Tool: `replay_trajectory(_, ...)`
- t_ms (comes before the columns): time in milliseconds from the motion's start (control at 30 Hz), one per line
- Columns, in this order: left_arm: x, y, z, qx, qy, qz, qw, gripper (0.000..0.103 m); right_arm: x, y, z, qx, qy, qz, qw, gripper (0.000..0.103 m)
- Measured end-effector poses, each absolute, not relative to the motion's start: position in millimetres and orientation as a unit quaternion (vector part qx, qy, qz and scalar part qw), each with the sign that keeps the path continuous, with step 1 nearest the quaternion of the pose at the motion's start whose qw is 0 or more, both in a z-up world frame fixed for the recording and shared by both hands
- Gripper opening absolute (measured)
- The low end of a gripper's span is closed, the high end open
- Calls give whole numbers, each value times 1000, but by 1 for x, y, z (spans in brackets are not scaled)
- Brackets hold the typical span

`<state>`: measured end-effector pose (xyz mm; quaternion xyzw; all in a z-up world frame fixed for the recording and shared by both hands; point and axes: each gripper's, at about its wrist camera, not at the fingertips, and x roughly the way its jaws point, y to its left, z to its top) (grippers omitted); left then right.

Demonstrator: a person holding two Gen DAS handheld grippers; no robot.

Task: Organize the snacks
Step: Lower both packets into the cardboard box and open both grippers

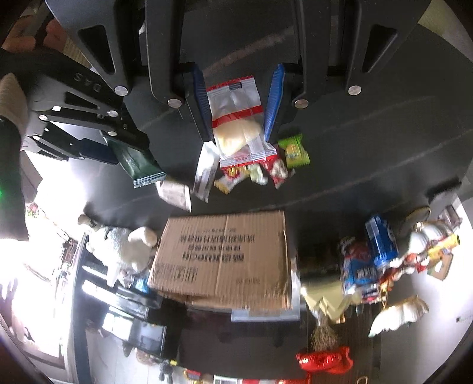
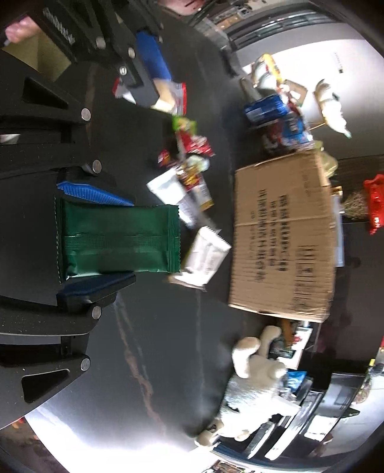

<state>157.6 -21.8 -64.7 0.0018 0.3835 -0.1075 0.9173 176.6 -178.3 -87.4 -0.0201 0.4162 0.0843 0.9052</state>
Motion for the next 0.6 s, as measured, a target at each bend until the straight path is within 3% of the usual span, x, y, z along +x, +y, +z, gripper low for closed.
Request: replay_trajectory(600,217,-21,53,48,279,-131,950,35,237,-177,25,22,324,98,941,46)
